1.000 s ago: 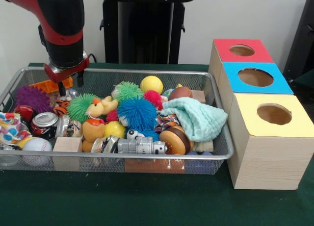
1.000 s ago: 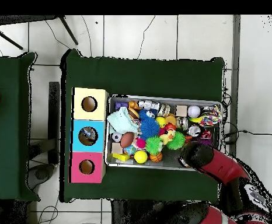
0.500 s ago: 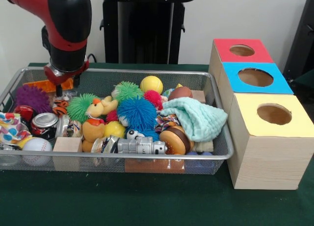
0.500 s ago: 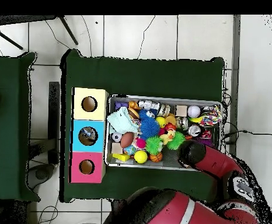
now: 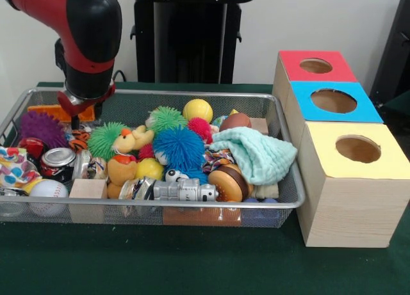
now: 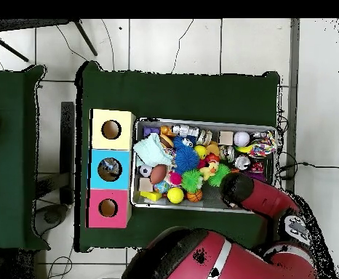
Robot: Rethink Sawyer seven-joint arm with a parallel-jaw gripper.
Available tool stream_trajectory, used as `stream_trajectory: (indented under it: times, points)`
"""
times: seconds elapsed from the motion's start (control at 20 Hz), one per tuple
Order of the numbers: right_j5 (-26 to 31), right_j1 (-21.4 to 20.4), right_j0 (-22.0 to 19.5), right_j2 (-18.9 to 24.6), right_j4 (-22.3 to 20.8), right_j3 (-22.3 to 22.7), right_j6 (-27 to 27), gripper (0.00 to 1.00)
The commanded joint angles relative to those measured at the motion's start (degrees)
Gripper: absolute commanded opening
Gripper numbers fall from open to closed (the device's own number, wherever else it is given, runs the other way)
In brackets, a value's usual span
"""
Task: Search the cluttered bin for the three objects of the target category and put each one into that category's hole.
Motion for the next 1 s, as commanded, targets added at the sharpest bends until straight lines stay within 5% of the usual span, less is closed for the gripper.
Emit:
stream_trajectory:
  times: [0.05, 0.45, 0.65, 0.7, 0.85, 1.0]
  points:
    - [-5.6, 6.8, -3.5, 4.6, 2.2, -5.4, 16.7, 1.0]
    - [-13.2, 6.9, -10.5, 13.5, 2.3, -2.8, 12.9, 1.0]
    - [-14.2, 8.9, -9.1, 11.7, 1.3, -5.3, 14.7, 1.0]
    - [-14.1, 9.0, -8.9, 11.5, 1.0, -5.5, 15.5, 0.0]
    - [-14.1, 9.7, -7.8, 9.5, 4.7, -5.5, 21.3, 0.0]
    - [-12.1, 8.5, -7.0, 8.9, 2.7, -5.7, 18.9, 0.0]
